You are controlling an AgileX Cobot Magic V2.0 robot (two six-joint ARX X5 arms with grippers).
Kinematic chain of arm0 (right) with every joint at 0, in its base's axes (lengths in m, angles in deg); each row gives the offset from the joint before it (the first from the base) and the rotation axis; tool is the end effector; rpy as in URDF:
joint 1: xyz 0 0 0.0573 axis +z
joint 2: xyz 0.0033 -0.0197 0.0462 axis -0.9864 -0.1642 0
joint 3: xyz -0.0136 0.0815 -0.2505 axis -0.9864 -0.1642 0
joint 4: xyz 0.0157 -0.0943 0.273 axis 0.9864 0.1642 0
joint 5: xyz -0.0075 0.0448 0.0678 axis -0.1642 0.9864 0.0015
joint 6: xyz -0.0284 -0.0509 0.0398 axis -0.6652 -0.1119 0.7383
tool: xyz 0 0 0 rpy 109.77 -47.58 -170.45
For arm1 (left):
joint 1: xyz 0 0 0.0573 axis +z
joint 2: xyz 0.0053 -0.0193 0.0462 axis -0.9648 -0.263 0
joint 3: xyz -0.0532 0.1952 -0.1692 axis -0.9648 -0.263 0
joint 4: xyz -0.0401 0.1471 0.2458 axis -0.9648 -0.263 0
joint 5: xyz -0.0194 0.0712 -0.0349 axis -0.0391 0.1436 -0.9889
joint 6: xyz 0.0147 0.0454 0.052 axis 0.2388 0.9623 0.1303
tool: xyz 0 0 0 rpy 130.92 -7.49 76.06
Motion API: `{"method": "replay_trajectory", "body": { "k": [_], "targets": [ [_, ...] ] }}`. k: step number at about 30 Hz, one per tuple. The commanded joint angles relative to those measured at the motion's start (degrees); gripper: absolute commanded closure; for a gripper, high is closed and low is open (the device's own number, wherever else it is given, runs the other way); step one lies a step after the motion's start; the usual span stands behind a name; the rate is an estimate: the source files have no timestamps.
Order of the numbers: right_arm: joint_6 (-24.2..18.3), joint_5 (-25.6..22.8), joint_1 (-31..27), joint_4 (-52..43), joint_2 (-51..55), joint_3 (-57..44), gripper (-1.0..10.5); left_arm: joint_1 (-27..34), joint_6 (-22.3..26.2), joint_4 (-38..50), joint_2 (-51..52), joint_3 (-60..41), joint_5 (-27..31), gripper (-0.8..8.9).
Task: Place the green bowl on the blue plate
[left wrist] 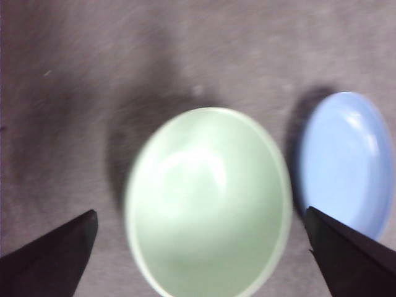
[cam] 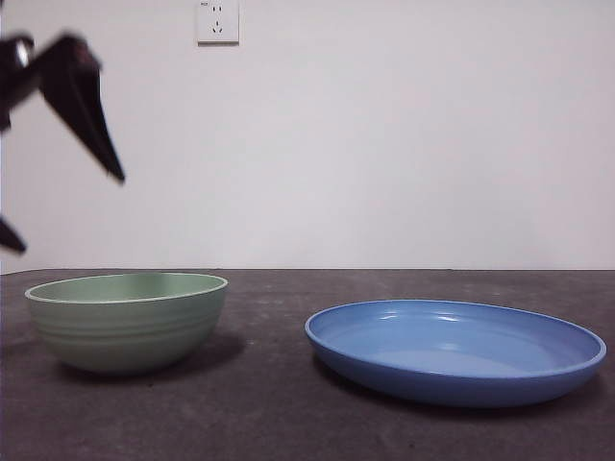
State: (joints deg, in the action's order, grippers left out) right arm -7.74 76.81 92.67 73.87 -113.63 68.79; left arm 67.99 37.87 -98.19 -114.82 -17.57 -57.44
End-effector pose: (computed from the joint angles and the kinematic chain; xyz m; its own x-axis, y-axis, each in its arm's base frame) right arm 0.1718 0.0681 0.3517 0.5884 0.7041 -0.3975 -0.5433 0.7084 0.4506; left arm 0.2897 -0.0602 0.2062 0.3913 -0.5273 -0.7542 0.1083 0.8403 -0.5312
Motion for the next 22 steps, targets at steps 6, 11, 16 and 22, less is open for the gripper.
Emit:
{"method": "replay_trajectory", "body": {
  "k": [6,11,16,22],
  "targets": [
    [-0.6,0.1,0.2,-0.3,-0.3,0.9,3.9,0.5,1.5,1.5,-10.4,1.3,1.1,1.89],
    [-0.6,0.1,0.2,-0.4,-0.3,0.9,3.9,0.2,1.9,1.4,-13.9,1.3,4.6,1.97],
    [-0.7,0.1,0.2,-0.5,-0.3,0.9,3.9,-0.5,1.9,1.5,-15.3,1.3,4.7,3.11],
    [-1.1,0.0,0.2,-0.5,-0.3,0.9,3.9,-2.6,2.1,1.9,-15.3,1.6,4.8,4.86]
  ]
}}
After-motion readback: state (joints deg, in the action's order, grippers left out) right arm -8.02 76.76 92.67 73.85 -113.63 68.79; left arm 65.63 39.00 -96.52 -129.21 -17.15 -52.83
